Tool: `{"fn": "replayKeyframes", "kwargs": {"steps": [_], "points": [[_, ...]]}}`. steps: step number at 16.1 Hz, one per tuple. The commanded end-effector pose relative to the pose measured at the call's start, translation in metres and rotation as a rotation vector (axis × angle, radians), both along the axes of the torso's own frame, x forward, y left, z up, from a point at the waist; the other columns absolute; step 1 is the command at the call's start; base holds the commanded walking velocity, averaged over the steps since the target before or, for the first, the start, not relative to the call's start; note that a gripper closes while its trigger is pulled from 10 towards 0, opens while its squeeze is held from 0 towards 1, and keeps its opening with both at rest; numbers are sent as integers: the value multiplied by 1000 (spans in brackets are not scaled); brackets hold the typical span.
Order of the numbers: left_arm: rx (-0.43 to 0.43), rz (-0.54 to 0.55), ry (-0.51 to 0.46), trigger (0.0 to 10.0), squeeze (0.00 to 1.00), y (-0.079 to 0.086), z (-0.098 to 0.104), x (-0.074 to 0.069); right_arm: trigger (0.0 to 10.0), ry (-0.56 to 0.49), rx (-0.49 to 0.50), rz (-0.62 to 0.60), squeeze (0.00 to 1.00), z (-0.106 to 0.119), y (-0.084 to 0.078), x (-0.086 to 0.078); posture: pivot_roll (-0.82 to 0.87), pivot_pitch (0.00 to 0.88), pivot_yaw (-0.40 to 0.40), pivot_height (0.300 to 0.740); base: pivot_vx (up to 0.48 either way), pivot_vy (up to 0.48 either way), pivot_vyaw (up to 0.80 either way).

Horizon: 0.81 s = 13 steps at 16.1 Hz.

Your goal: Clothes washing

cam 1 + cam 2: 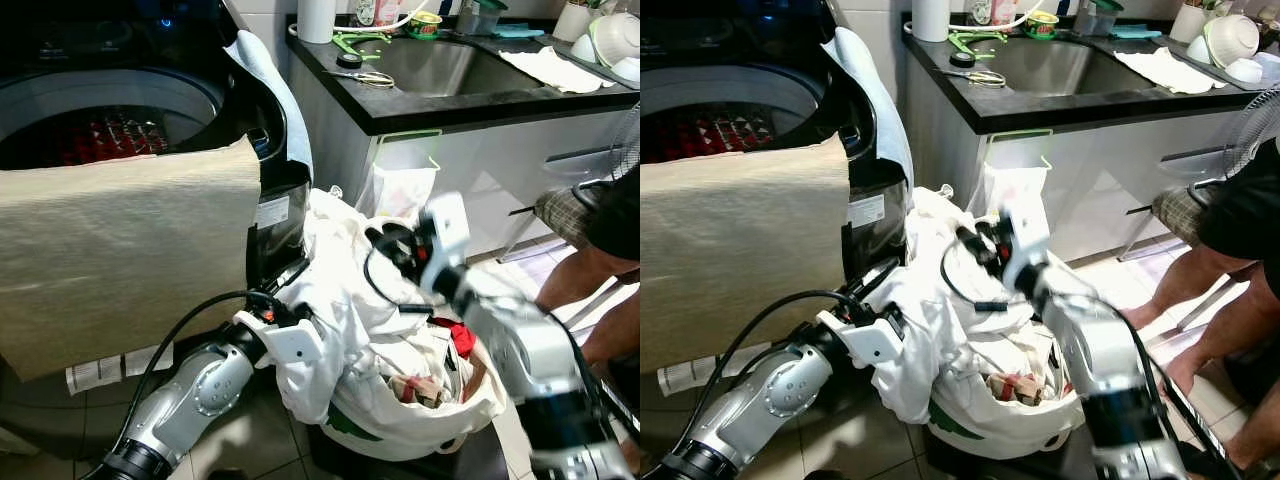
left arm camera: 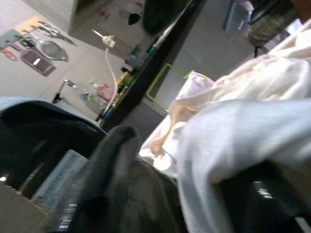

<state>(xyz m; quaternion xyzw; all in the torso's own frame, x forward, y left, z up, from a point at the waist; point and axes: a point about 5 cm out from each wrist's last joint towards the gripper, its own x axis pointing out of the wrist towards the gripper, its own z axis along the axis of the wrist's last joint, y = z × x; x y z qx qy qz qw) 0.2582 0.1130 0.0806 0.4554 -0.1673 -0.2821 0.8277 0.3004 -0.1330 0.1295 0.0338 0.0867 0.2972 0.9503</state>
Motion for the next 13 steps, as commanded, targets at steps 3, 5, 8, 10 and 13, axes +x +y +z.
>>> {"fn": "replayKeyframes", "kwargs": {"steps": [3,5,8,10,13], "points": [[-29,4,33,0,0,-1,-1,5,10000,-11,-88,27,0,-19,-22,-35,77,0,-91,727,0,0,0],[-34,2,49,0,0,-3,-2,8,10000,59,-138,27,0,-48,-34,-51,65,0,-80,727,0,0,0],[-32,-12,58,0,0,-5,-2,10,10000,72,-109,-15,0,-53,-34,-51,59,0,-68,727,0,0,0],[-60,-18,72,0,0,-6,0,10,10000,71,-99,-17,0,-53,-32,-51,59,0,-66,727,0,0,0],[-152,47,144,0,0,-4,-2,14,10000,74,-92,-27,0,-57,-30,-45,62,0,-66,727,0,0,0]]}}
